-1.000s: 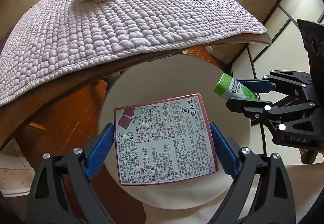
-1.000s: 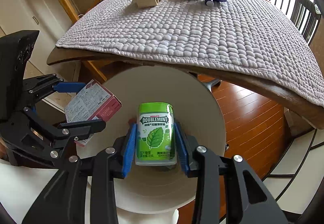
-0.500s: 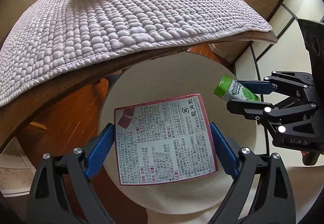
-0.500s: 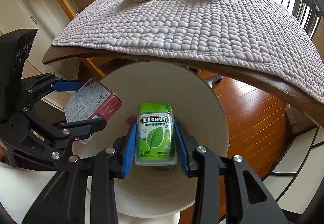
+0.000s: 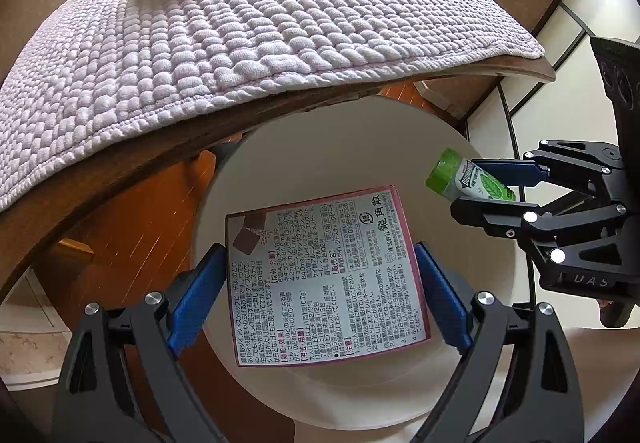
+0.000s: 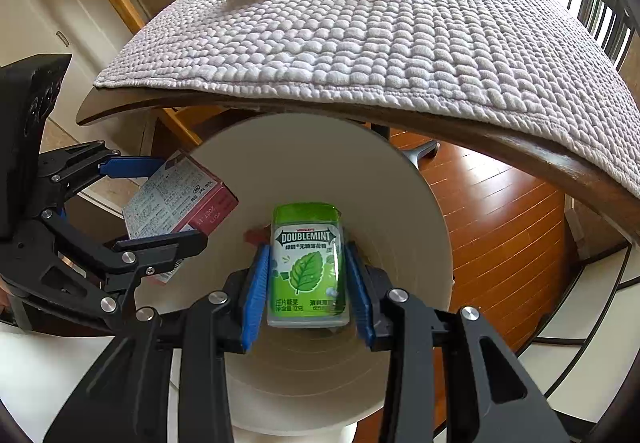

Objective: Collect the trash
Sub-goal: 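Open the left tool to drop the box while the right tool drops the gum bottle, then move both open tools back over the items on the blanket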

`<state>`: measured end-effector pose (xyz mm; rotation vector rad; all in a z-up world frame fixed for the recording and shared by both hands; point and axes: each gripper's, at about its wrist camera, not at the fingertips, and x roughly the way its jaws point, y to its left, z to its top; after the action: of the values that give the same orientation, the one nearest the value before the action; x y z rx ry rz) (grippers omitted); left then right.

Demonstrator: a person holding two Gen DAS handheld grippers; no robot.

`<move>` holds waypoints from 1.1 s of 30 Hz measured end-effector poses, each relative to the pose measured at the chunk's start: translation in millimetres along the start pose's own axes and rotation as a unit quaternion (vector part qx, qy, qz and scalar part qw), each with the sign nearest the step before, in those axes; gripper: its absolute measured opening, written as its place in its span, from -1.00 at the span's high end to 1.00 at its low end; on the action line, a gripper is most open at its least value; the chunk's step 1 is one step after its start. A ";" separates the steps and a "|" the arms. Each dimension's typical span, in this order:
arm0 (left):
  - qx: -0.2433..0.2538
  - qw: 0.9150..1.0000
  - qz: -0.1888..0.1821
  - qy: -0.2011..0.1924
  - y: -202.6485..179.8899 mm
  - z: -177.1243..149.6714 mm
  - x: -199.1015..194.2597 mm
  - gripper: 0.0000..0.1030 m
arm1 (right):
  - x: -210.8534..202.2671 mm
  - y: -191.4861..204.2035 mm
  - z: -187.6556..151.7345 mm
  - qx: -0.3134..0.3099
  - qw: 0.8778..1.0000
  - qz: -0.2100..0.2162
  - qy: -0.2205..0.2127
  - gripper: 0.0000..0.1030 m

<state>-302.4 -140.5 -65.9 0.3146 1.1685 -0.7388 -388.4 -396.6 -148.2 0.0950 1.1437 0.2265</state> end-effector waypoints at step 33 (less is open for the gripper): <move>-0.042 0.988 -0.046 -0.144 30.7 55.8 -93.1 -0.97 | -96.0 -26.8 53.6 -0.005 0.985 -0.087 -0.152 -0.92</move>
<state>-259.9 -117.2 35.9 0.0794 0.9401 -0.7856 -374.1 -442.2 -45.6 0.0185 0.8406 0.0595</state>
